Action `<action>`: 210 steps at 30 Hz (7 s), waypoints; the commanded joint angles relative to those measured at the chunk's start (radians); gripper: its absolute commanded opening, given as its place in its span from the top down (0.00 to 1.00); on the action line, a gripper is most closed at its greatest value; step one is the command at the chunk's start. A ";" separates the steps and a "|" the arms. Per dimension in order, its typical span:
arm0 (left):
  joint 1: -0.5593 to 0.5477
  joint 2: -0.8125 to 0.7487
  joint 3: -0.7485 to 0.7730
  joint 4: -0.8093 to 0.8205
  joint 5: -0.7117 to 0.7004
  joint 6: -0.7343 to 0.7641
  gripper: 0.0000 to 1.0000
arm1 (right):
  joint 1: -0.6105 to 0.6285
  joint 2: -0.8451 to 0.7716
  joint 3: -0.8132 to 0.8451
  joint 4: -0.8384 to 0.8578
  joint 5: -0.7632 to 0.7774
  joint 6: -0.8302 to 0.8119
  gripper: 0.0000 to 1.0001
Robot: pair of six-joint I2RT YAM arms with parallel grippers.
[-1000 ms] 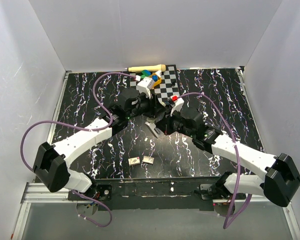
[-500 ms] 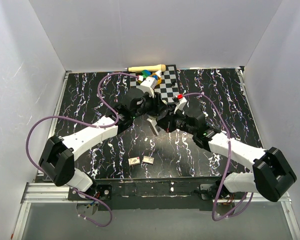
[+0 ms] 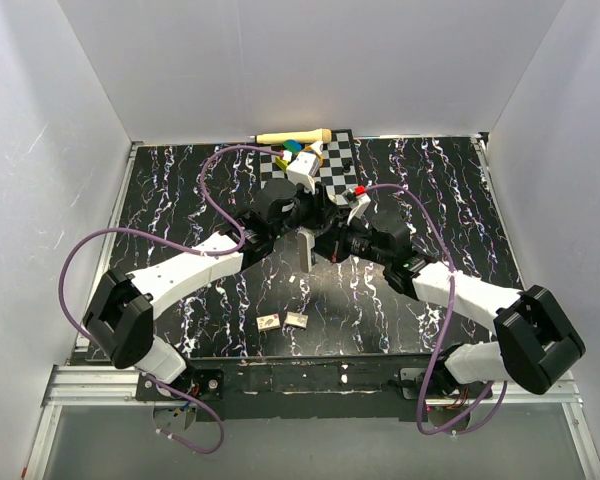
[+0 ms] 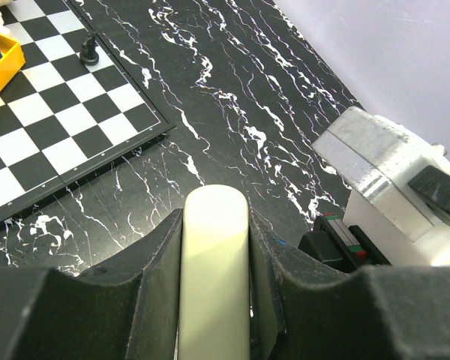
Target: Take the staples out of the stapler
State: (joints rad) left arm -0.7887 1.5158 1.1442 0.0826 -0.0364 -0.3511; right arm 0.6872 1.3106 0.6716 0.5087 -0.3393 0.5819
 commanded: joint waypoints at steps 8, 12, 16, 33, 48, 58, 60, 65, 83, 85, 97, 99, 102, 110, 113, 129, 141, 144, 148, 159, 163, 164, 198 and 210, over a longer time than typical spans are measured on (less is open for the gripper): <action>0.002 0.006 0.057 0.080 -0.069 0.040 1.00 | 0.020 -0.004 -0.006 0.117 -0.118 0.055 0.99; 0.000 0.003 0.055 0.082 -0.072 0.043 1.00 | 0.020 -0.002 -0.004 0.117 -0.118 0.056 0.99; 0.000 -0.006 0.058 0.074 -0.062 0.050 1.00 | 0.020 -0.011 0.003 0.093 -0.103 0.047 0.99; 0.000 -0.169 0.055 -0.067 0.070 0.093 1.00 | 0.015 -0.117 0.072 -0.191 0.052 -0.070 0.99; 0.000 -0.411 -0.001 -0.130 0.050 0.100 1.00 | 0.014 -0.297 0.158 -0.496 0.165 -0.172 0.99; 0.002 -0.525 -0.032 -0.110 -0.026 0.069 1.00 | 0.066 -0.304 0.151 -0.408 -0.067 -0.004 0.99; 0.000 -0.536 -0.032 -0.109 -0.031 0.057 1.00 | 0.104 -0.289 0.170 -0.397 -0.069 0.007 0.99; 0.002 -0.563 -0.050 -0.099 -0.062 0.032 1.00 | 0.187 -0.267 0.198 -0.343 -0.061 0.039 0.99; 0.000 -0.594 -0.072 -0.089 -0.102 0.023 1.00 | 0.321 -0.143 0.293 -0.268 0.035 0.116 0.99; 0.000 -0.598 -0.070 -0.089 -0.102 0.024 1.00 | 0.322 -0.142 0.295 -0.282 0.080 0.119 0.99; 0.000 -0.634 -0.069 -0.159 -0.057 -0.019 1.00 | 0.322 -0.180 0.355 -0.412 0.299 0.035 0.99; 0.000 -0.640 -0.069 -0.173 -0.046 -0.028 1.00 | 0.322 -0.185 0.373 -0.432 0.318 0.007 0.99; 0.002 -0.643 -0.067 -0.190 -0.033 -0.037 1.00 | 0.321 -0.192 0.407 -0.472 0.364 -0.043 0.99; 0.000 -0.658 -0.077 -0.219 -0.026 -0.034 1.00 | 0.321 -0.215 0.471 -0.561 0.398 -0.149 0.99; 0.000 -0.666 -0.075 -0.222 -0.013 -0.028 1.00 | 0.321 -0.229 0.488 -0.616 0.411 -0.197 0.99; 0.002 -0.709 -0.118 -0.043 0.361 -0.042 1.00 | 0.176 -0.369 0.462 -0.808 -0.104 -0.343 0.99; 0.002 -0.646 -0.115 0.086 0.647 -0.083 1.00 | 0.163 -0.429 0.427 -0.757 -0.354 -0.369 0.99; 0.002 -0.625 -0.109 0.112 0.725 -0.097 1.00 | 0.163 -0.422 0.441 -0.746 -0.368 -0.376 0.99; 0.002 -0.609 -0.107 0.129 0.777 -0.107 1.00 | 0.163 -0.407 0.465 -0.757 -0.369 -0.396 0.99; -0.001 -0.562 -0.097 0.135 0.869 -0.117 1.00 | 0.164 -0.396 0.503 -0.749 -0.394 -0.407 0.99; -0.001 -0.548 -0.097 0.111 0.891 -0.100 1.00 | 0.163 -0.376 0.543 -0.777 -0.397 -0.421 0.99; 0.000 -0.542 -0.093 0.105 0.897 -0.097 1.00 | 0.163 -0.370 0.552 -0.780 -0.402 -0.424 0.99; -0.130 -0.358 -0.012 -0.142 0.940 0.060 1.00 | 0.169 -0.209 0.746 -0.757 -0.461 -0.392 0.99; -0.130 -0.476 0.012 -0.237 0.639 0.149 1.00 | 0.167 -0.307 0.597 -0.822 -0.331 -0.433 0.99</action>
State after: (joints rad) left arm -0.8921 1.0313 1.1625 -0.0620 0.7559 -0.2508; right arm 0.8375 1.0046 1.3018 -0.4641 -0.7708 0.1719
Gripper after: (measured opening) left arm 0.332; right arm 0.020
